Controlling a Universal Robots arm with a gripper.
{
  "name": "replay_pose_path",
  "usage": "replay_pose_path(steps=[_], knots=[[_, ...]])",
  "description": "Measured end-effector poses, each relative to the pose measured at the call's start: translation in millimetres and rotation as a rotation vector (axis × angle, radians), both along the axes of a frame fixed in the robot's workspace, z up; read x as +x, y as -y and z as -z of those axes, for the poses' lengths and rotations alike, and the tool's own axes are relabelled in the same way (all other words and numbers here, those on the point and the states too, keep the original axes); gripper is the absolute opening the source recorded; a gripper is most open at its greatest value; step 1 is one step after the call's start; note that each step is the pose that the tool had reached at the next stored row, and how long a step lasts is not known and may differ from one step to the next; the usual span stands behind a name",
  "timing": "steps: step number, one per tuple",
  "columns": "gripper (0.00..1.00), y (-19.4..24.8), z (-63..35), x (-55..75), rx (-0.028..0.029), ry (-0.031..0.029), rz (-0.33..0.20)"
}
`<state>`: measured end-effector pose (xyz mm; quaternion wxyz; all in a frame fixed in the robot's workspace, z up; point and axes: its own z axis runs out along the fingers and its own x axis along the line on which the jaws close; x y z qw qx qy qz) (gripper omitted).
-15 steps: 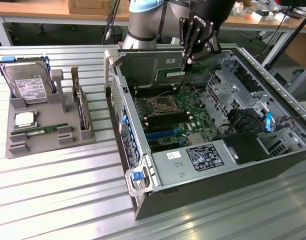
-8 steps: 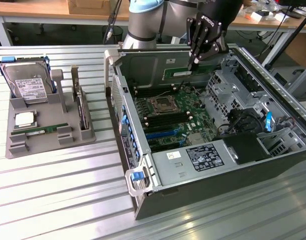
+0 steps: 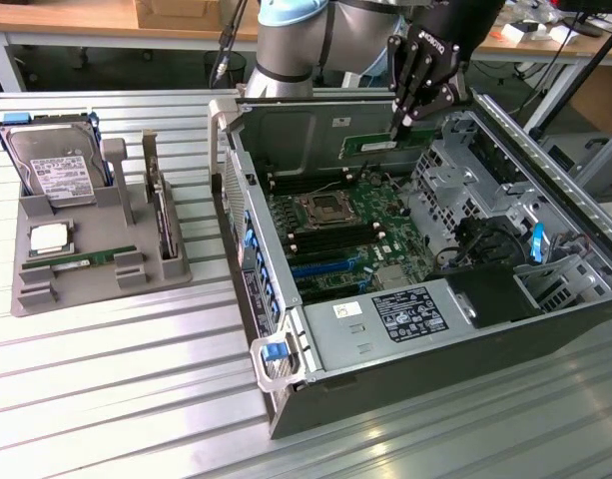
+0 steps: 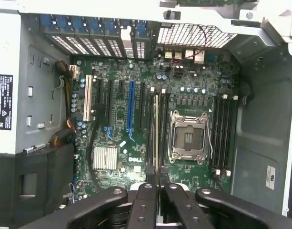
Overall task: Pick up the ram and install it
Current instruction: 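Pick up the ram and move it above insertion slot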
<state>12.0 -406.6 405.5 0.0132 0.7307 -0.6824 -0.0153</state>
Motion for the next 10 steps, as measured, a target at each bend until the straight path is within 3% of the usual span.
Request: replay_pose_path(steps=[10], knots=[[0.12,-0.1,0.0,23.4,0.0001,0.0000,0.000]])
